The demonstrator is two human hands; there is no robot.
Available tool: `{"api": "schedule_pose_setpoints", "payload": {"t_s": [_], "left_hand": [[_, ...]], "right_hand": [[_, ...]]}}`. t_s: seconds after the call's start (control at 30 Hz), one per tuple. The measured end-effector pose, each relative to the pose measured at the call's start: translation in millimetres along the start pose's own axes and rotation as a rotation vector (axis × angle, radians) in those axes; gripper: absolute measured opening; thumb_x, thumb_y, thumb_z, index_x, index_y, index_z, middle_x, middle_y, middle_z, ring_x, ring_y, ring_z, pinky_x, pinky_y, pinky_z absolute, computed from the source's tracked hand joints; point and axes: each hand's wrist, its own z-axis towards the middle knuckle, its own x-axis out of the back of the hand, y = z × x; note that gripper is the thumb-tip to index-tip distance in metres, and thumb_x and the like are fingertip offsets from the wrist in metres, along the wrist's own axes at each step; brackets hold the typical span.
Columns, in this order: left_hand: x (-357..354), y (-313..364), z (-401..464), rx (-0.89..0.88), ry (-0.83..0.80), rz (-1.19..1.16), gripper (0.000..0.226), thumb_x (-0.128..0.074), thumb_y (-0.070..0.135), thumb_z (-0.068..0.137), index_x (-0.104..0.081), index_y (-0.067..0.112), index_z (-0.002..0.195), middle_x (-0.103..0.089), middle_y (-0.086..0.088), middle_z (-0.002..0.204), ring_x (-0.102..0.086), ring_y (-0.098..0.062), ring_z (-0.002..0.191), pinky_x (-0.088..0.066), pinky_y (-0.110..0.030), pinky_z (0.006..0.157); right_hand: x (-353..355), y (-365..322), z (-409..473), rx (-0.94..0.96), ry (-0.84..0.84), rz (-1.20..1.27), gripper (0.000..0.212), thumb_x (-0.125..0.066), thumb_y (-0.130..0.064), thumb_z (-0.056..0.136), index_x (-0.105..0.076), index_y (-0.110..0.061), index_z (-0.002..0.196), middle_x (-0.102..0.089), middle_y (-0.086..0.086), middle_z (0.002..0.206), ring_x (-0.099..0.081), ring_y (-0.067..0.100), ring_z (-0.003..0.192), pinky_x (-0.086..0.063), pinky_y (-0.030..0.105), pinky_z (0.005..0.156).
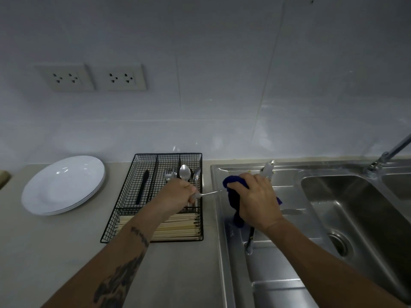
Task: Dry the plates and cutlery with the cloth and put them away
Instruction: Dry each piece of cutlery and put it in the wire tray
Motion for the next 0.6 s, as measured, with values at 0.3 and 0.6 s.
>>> {"api": "schedule_pose_setpoints", "payload": {"t_s": [0.3,0.6], "left_hand": [[21.8,-26.0,2.0,0.020,0.113,-0.970,0.013,-0.052,0.001,0.097,-0.066,0.003,0.098,-0.072,-0.008,0.085,-0.071,-0.022,0.089,-0.055,-0.033,0.084],[54.4,-45.5,80.5,0.071,0.512,-0.672,0.013,-0.056,0.012,0.097,-0.064,0.008,0.087,-0.064,-0.010,0.079,-0.065,-0.026,0.078,-0.057,-0.030,0.064]], "right_hand": [[-11.4,-46.1,34.4,-0.116,-0.095,0.236,0.031,-0.056,-0.015,0.083,-0.068,-0.021,0.111,-0.062,0.004,0.099,-0.060,0.025,0.083,-0.050,0.033,0.068],[-29.4,-37.4,43.3,-0.169,-0.248,0.304,0.038,-0.055,-0.013,0.088,-0.063,-0.026,0.123,-0.058,0.001,0.111,-0.058,0.024,0.096,-0.051,0.034,0.079]]}}
